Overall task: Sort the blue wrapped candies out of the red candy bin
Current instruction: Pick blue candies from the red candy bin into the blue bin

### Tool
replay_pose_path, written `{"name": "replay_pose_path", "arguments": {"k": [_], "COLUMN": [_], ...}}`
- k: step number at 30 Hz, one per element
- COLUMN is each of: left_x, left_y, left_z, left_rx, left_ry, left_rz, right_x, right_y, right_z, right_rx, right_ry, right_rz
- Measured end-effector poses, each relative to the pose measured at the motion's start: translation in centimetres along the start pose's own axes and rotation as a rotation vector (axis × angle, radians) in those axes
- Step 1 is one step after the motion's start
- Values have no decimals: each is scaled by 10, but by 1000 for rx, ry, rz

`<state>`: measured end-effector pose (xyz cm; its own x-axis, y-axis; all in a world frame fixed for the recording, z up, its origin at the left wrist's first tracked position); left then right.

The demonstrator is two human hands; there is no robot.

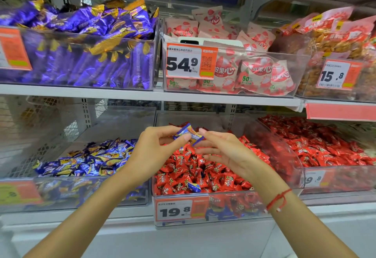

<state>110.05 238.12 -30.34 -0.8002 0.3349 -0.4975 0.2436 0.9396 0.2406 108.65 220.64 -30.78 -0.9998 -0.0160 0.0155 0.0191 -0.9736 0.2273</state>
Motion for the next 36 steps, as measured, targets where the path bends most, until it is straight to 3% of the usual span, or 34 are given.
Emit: {"name": "replay_pose_path", "arguments": {"k": [4,7,11,16,20,24,27,30,33,36], "left_x": [2,3,10,18,14,8,8,10,14,20], "left_y": [27,52,79,82,53,15,7,21,49,71], "left_z": [4,13,30,49,19,-1,0,5,22,49], "left_rx": [-66,-145,-427,-711,-516,-356,-339,-423,-578,-693], "left_ry": [28,73,118,266,24,-43,-136,-190,-107,75], "left_rz": [-103,-213,-344,-249,-319,-66,-70,-255,-427,-422], "right_x": [5,9,6,2,1,6,10,11,10,7], "right_y": [-5,-14,-13,2,-1,-14,-22,-21,-10,-2], "right_z": [-8,-14,-15,-12,-5,7,13,15,16,14], "right_rx": [609,704,621,347,-69,-370,-359,-285,-122,23], "right_ry": [-58,-100,-126,-142,-79,-20,18,22,64,93], "right_rz": [230,357,351,234,151,166,157,139,43,-65]}}
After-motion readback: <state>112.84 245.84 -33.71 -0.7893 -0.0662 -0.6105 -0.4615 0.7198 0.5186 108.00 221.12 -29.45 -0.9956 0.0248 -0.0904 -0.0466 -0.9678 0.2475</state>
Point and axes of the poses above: each hand's wrist, its own x-axis away from the middle knuckle, its own y-axis out of the back of the hand, z = x × y, the point moved 3 cm from there along -x, towards the middle knuckle, and after that the axes turned 5 degrees about x, right-handed, at the moved point
